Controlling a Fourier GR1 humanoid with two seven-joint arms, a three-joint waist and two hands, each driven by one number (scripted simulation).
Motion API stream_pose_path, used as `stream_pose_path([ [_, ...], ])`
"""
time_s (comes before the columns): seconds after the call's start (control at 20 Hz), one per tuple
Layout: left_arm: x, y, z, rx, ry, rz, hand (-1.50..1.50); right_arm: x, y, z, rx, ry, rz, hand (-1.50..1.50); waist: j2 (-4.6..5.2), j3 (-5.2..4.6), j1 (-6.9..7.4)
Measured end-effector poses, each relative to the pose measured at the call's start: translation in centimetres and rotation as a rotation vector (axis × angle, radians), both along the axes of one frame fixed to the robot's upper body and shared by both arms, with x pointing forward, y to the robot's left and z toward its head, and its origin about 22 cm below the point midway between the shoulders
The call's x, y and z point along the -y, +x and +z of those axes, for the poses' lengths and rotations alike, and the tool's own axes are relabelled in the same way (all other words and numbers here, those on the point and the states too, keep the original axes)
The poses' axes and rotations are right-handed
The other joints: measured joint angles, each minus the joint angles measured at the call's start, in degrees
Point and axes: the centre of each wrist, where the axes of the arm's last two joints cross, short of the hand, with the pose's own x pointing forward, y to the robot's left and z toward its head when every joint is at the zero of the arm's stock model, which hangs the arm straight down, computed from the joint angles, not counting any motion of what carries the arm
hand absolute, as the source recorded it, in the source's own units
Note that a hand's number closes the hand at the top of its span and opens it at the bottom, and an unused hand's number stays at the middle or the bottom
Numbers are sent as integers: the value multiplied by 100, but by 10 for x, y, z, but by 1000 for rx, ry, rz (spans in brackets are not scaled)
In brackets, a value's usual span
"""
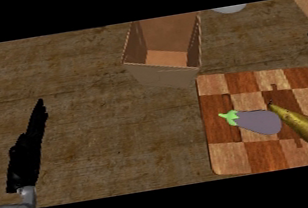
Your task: Pick the pear from the cutting board and place it in the cardboard box
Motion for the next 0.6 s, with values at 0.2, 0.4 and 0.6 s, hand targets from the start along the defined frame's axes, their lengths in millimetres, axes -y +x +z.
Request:
stream_pose_path([
  [0.2, -1, -1, -1, -4, 10, -2, 0, 8, -3, 25, -56, -294, 25, -150, 1, -6, -1],
  [0.4, 2, -5, -4, -10, 11, 4, 0, 1, -8, 44, -133, -538, 48, -150, -13, -8, -15],
  [0.6, 0, -11, -3, -8, 5, 6, 0, -10, -19, 39, -200, -672, 69, -150, -19, -6, -42],
])
